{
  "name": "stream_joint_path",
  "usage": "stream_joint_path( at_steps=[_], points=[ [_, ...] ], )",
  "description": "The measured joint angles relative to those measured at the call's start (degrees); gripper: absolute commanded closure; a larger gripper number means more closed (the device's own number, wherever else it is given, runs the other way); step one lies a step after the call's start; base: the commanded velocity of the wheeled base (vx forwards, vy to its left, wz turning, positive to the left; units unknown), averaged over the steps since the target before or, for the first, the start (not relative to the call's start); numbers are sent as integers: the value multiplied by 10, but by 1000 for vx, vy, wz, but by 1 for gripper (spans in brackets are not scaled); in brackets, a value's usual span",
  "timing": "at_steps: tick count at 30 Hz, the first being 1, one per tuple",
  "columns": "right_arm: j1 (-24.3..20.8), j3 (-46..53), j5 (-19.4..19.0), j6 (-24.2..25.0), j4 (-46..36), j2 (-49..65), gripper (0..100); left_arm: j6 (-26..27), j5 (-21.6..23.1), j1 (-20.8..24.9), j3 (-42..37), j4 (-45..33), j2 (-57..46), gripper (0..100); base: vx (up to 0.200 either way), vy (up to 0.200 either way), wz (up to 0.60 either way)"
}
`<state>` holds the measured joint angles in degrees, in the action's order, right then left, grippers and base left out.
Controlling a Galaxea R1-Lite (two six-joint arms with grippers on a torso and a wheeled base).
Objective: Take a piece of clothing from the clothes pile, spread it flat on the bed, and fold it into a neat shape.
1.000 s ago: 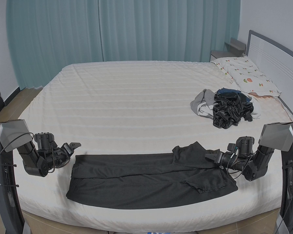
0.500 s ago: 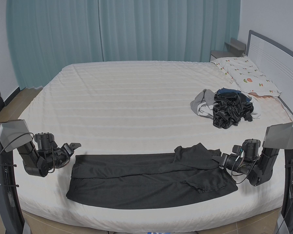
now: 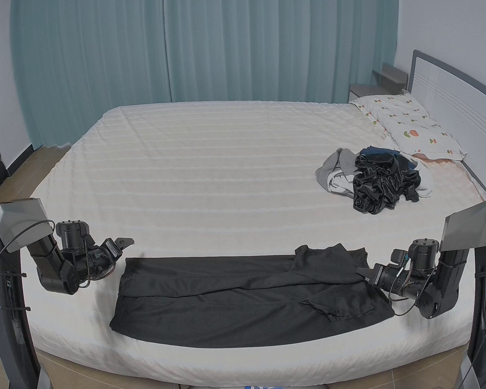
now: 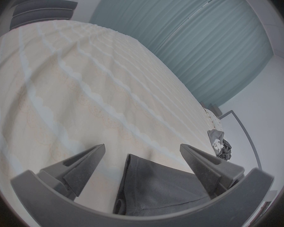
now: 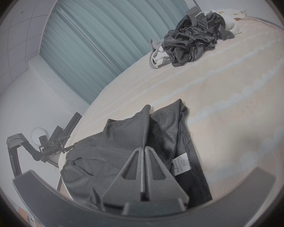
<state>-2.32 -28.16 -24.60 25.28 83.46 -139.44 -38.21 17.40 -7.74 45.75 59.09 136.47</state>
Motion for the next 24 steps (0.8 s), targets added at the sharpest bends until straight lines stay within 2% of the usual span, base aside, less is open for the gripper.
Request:
stream_joint_path(
  at_steps=[6, 7, 14, 18, 24],
  points=[
    [0, 17, -1, -8, 1, 0, 100, 24, -1, -1, -9, 3, -13, 0, 0, 0, 0],
    [0, 20, -1, -11, 1, 0, 0, 25, -2, -1, -13, 5, -19, 0, 0, 0, 0],
    [1, 30, 2, -3, 24, 2, 0, 25, -15, 6, -45, 4, -81, 0, 0, 0, 0],
    [5, 47, 9, 17, 34, 20, 0, 25, -41, 27, -61, -34, -114, 0, 0, 0, 0],
    [-8, 83, 80, 99, 36, 65, 0, 16, -85, 55, -79, -89, -141, 0, 0, 0, 0]
  ],
)
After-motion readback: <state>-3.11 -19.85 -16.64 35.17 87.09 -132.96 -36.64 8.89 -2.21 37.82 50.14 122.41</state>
